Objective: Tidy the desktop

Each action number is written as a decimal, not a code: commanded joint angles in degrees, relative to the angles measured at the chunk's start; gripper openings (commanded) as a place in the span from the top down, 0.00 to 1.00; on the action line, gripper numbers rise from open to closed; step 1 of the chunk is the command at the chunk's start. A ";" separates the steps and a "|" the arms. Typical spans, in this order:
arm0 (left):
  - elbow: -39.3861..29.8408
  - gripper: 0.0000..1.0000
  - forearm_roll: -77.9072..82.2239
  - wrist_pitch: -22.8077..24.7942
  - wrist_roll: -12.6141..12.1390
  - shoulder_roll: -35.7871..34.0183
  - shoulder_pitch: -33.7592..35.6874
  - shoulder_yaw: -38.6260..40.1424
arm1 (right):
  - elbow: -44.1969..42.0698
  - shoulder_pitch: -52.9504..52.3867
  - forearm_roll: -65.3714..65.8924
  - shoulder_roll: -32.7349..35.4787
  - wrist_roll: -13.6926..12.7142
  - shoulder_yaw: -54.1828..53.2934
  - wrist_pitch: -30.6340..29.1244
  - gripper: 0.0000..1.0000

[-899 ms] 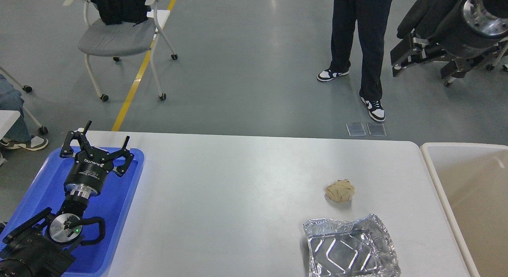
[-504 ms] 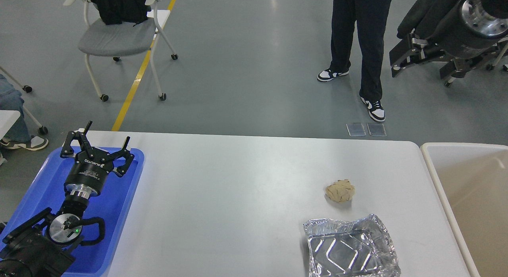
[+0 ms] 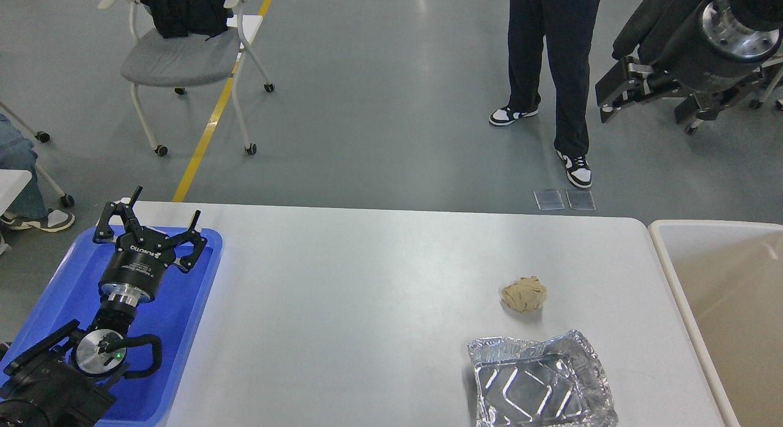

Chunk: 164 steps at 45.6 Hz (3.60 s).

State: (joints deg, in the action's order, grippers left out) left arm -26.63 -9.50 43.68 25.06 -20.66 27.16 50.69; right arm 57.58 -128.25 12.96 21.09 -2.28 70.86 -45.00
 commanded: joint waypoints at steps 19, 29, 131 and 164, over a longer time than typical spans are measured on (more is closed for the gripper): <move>0.00 0.01 0.01 0.09 -0.01 0.00 0.00 0.02 | 0.61 2.13 0.04 0.01 -0.01 3.86 0.00 0.00; 0.00 0.01 0.01 0.09 -0.01 0.00 0.00 0.02 | 0.61 1.43 0.04 0.80 -0.01 -3.54 0.00 0.00; 0.00 0.01 0.01 0.00 -0.01 0.00 0.00 0.02 | 20.74 28.85 6.29 3.17 -0.09 -4.33 21.45 0.00; 0.00 0.01 0.01 0.00 -0.01 0.00 0.00 0.02 | 18.45 38.51 6.29 2.73 -0.01 -8.63 22.94 0.00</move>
State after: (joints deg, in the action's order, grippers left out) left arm -26.63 -9.49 43.68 25.05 -20.65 27.16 50.64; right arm 76.64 -91.85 19.25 23.78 -2.38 63.25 -22.64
